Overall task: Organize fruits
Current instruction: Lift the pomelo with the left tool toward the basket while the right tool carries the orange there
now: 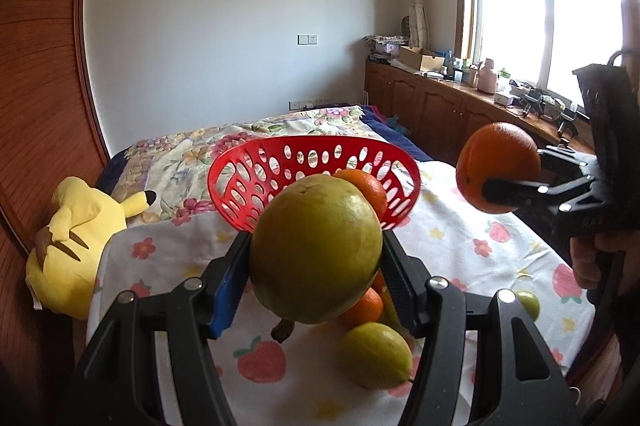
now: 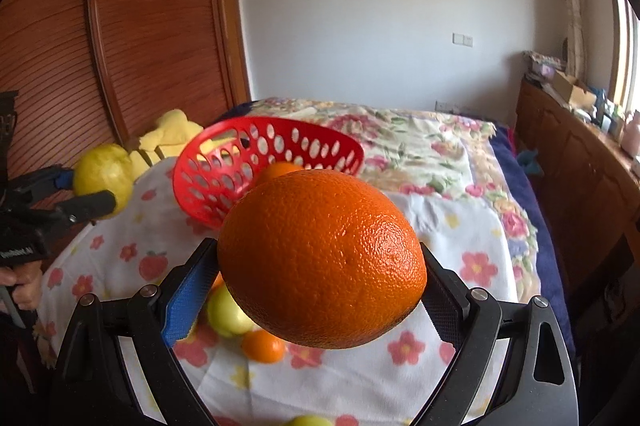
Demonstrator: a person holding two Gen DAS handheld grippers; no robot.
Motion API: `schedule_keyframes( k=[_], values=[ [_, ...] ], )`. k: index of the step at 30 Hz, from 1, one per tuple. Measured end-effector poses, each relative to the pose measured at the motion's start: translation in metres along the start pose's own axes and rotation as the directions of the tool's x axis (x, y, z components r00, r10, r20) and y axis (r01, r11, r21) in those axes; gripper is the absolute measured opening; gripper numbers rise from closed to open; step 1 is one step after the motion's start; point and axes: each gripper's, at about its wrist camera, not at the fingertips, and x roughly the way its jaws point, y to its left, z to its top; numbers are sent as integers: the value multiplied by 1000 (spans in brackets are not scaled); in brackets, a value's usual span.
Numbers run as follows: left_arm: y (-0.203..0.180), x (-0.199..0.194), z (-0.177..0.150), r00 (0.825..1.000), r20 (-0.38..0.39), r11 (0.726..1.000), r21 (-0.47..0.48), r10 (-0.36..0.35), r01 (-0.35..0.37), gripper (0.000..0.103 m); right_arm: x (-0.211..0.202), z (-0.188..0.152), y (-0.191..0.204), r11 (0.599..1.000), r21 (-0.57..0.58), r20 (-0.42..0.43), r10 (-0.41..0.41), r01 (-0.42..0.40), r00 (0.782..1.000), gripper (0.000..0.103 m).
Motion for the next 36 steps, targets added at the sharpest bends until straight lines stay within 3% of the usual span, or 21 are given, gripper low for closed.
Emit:
schedule_keyframes(
  k=[11,25,36],
  values=[
    [17,40,17,999,-32,1000,-18,10,-11,61,38,37,1,996,-57,-28,69,-70,997,95],
    [30,96,30,994,-112,1000,-19,3,-5,62,103,76,0,984,-143,-103,91,-105,990,95],
    [31,119,33,988,-156,1000,-3,6,-7,62,142,95,-6,980,-162,-136,98,-119,986,95]
  ],
)
